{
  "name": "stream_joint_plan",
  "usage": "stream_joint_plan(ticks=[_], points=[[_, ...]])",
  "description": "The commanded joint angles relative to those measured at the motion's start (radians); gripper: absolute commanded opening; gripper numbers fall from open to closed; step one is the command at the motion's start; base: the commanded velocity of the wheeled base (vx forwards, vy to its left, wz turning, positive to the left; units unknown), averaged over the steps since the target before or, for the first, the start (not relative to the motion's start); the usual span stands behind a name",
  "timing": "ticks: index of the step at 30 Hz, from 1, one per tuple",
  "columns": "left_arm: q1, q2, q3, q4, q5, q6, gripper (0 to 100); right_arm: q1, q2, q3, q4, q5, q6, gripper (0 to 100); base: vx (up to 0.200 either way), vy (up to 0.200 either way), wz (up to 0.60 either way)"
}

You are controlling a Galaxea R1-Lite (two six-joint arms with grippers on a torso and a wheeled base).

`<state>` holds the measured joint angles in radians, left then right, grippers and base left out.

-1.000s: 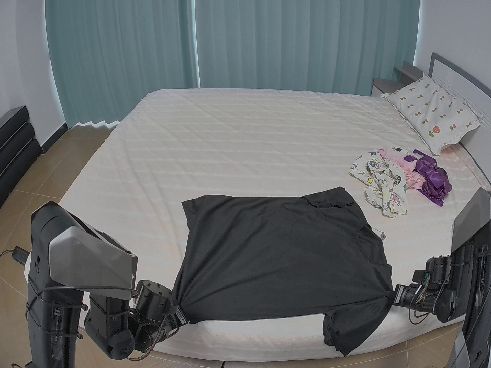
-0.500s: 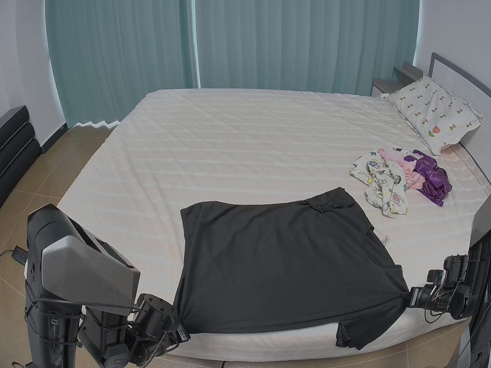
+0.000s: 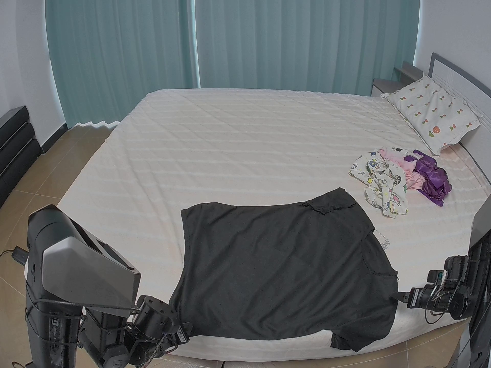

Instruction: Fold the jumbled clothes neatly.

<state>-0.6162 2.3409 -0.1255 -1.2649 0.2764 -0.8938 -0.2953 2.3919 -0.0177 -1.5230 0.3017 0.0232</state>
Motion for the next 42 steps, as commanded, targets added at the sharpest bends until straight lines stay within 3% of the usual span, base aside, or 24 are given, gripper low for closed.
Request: stream_joint_plan(ticks=[1, 3, 5, 7, 8, 9, 17, 21, 25, 35, 42], points=[[0.003, -0.012, -0.002, -0.005, 0.003, 0.0, 100, -0.005, 0.01, 0.013, -0.042, 0.016, 0.018, 100, 0.0, 0.0, 0.0], [0.006, -0.021, -0.002, -0.007, 0.004, 0.0, 100, -0.007, 0.001, 0.008, -0.042, 0.017, 0.037, 100, 0.0, 0.0, 0.0], [0.023, -0.094, 0.001, -0.037, 0.006, 0.0, 100, 0.001, -0.054, -0.004, -0.042, 0.047, 0.135, 100, 0.0, 0.0, 0.0], [0.024, -0.098, 0.001, -0.039, 0.006, 0.0, 100, 0.001, -0.057, -0.004, -0.042, 0.048, 0.139, 100, 0.0, 0.0, 0.0], [0.036, -0.189, 0.006, -0.047, 0.006, 0.003, 100, 0.018, -0.102, -0.011, -0.042, 0.091, 0.21, 100, 0.0, 0.0, 0.0], [0.041, -0.218, 0.004, -0.047, 0.006, 0.006, 100, 0.022, -0.112, -0.024, -0.042, 0.096, 0.227, 100, 0.0, 0.0, 0.0], [0.194, -0.299, -0.105, -0.03, -0.005, 0.101, 100, 0.047, -0.142, -0.113, -0.04, 0.099, 0.331, 100, 0.025, 0.0, 0.0], [0.225, -0.295, -0.177, 0.039, -0.008, 0.119, 100, 0.064, -0.155, -0.136, -0.04, 0.099, 0.405, 100, 0.2, 0.0, 0.0], [0.225, -0.265, -0.255, 0.102, -0.014, 0.119, 100, 0.076, -0.152, -0.133, -0.04, 0.111, 0.439, 100, 0.2, 0.0, 0.0], [0.227, -0.179, -0.358, 0.144, -0.016, 0.113, 100, 0.096, -0.148, -0.128, -0.04, 0.117, 0.457, 100, 0.0, 0.0, 0.0], [0.216, -0.153, -0.382, 0.147, -0.016, 0.023, 100, 0.11, -0.146, -0.12, -0.04, 0.117, 0.46, 100, 0.0, 0.0, 0.0]])
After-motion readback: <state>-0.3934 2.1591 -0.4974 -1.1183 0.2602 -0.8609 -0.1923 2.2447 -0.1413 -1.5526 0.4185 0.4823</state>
